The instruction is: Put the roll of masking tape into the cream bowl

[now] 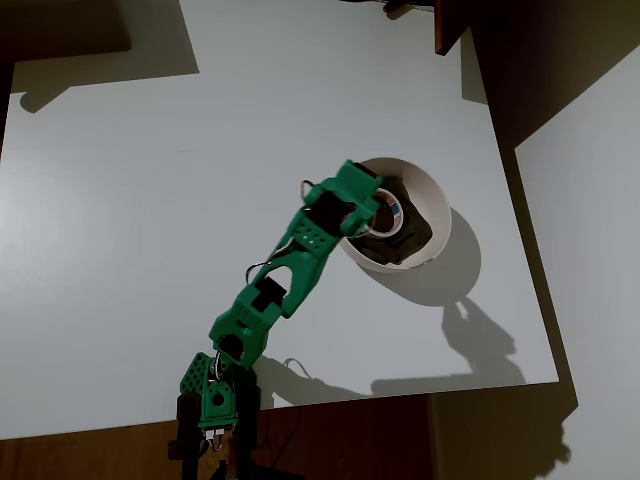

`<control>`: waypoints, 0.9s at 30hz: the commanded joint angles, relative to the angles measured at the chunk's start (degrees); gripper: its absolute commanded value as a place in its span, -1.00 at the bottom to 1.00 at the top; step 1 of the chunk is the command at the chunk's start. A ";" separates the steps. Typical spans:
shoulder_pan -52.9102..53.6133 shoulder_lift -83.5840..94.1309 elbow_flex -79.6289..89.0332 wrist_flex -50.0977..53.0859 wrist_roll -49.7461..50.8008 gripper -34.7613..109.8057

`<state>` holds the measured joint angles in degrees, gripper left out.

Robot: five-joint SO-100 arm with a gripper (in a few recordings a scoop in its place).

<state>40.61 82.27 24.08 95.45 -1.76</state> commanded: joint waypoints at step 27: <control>-48.96 39.64 29.97 10.11 8.79 -0.64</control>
<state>-6.59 115.93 49.83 101.78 5.71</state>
